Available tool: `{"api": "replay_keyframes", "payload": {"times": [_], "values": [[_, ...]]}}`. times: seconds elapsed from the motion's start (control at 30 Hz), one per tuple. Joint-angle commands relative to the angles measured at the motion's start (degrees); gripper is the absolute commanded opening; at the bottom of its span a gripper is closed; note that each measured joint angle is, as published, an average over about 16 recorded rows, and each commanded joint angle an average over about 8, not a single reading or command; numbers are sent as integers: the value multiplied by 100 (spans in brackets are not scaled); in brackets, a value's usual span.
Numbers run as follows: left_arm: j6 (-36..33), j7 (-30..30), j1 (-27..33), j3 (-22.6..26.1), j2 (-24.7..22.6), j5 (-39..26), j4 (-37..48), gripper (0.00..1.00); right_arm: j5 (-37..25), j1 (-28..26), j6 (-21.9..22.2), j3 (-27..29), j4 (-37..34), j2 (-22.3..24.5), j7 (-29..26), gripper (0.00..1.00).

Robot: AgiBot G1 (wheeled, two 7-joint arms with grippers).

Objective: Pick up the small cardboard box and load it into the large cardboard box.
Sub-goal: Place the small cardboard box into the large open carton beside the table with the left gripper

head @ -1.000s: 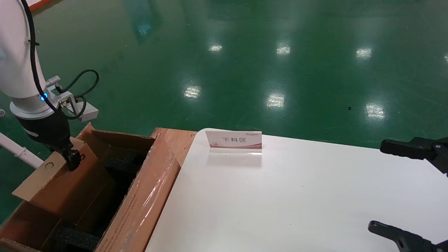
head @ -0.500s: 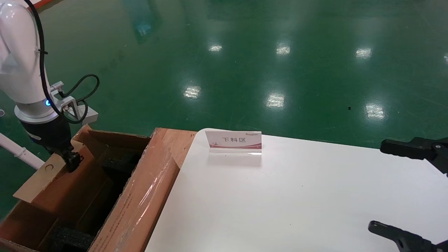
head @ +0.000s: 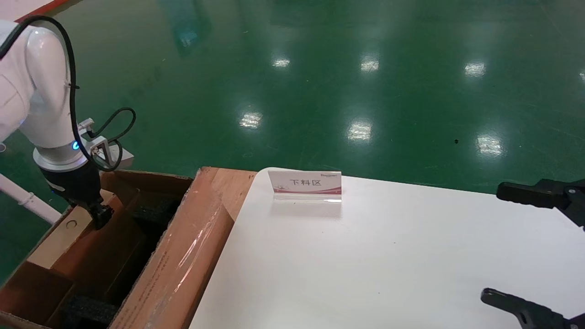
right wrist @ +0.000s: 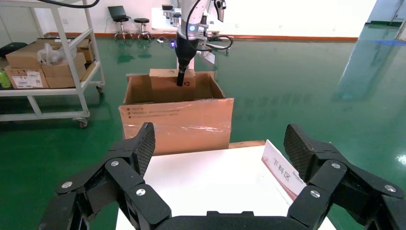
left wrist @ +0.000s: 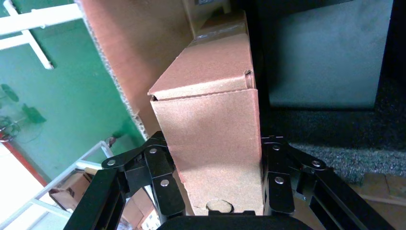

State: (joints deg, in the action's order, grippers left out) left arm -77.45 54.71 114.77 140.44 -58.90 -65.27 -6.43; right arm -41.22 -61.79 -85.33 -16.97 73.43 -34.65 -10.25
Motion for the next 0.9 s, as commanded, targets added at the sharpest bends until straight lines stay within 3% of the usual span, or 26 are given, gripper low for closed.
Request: {"api": "replay_keyframes", "payload": {"times": [0.03,0.13,0.2,0.23,0.4,0.5,0.9], "values": [[37,-3,-66,-4,-11,6,65,0,0,0,0,-1,0,0,0,100],[67,-20,-130,-13,-20,20,151,0,1,0,1,-2,0,1,1,100],[75,-35,-157,-21,-24,30,195,8,1,0,1,-2,0,1,1,100],[79,-45,-170,-25,-26,36,217,16,2,0,1,-3,0,1,1,100],[85,-88,-206,-47,-32,67,281,78,3,1,2,-5,-1,2,2,100],[88,-96,-215,-54,-33,77,295,100,3,1,3,-6,-2,2,2,100],[87,-80,-200,-46,-28,76,271,100,4,1,4,-6,-2,2,2,100]]}}
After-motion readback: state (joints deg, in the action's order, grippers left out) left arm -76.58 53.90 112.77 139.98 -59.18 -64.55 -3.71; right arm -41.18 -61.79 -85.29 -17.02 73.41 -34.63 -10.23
